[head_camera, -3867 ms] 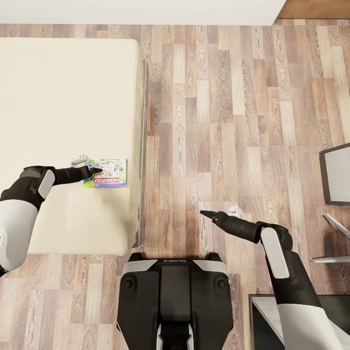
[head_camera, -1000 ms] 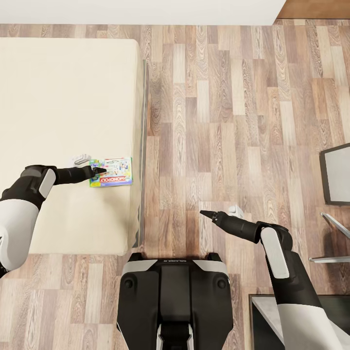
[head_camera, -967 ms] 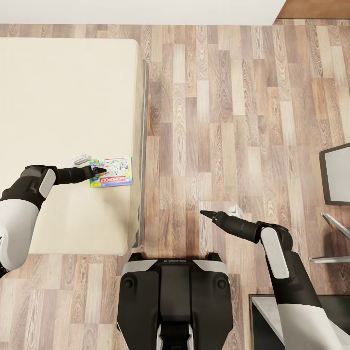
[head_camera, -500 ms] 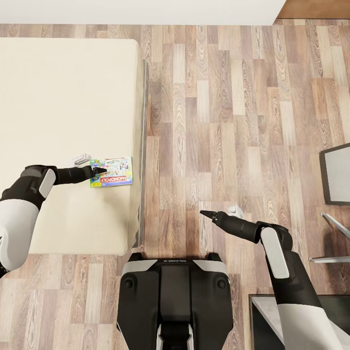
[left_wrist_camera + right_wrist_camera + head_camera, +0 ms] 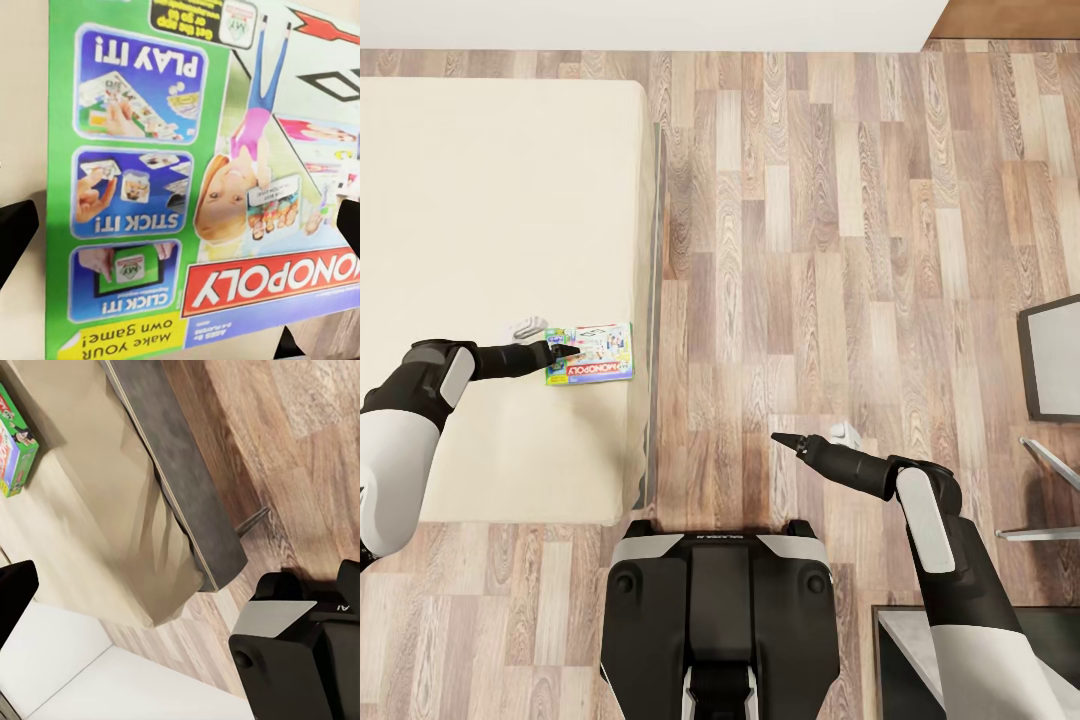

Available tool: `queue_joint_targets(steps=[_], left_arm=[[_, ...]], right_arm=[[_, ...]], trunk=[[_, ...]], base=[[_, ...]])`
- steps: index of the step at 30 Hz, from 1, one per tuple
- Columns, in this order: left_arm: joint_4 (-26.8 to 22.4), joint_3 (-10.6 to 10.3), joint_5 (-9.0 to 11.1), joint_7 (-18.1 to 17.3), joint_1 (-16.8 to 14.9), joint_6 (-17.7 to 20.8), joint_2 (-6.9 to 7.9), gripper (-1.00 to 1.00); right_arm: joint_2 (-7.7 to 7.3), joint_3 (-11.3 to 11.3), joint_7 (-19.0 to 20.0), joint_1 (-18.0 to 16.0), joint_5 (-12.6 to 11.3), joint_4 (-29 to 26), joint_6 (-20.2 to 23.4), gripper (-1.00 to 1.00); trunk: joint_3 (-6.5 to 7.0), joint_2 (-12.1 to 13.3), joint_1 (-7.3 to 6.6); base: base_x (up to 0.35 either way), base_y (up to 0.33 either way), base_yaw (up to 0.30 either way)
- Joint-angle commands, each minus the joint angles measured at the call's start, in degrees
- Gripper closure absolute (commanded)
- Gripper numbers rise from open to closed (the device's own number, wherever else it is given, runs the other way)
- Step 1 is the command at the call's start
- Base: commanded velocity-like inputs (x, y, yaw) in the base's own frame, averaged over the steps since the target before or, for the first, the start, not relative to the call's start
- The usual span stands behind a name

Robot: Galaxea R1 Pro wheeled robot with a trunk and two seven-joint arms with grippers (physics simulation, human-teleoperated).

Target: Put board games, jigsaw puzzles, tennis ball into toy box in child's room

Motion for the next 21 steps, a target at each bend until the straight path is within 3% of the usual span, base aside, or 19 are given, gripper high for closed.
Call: queue_joint_targets(steps=[1, 21], left_arm=[[0.0, 0.1, 0.5, 0.1, 0.0, 0.5, -0.01, -1.00], [0.0, 0.1, 0.5, -2.3, 0.0, 0.7, -0.02, -1.00]], right_arm=[[0.01, -0.1, 0.6, 0.0, 0.5, 0.0, 0.2, -1.00], [0.01, -0.1, 0.6, 0.0, 0.5, -0.1, 0.2, -1.00]], trunk=[[-0.05, -0.1, 0.04], [-0.05, -0.1, 0.04]], base=[[0.000, 0.000, 0.000], [0.000, 0.000, 0.000]])
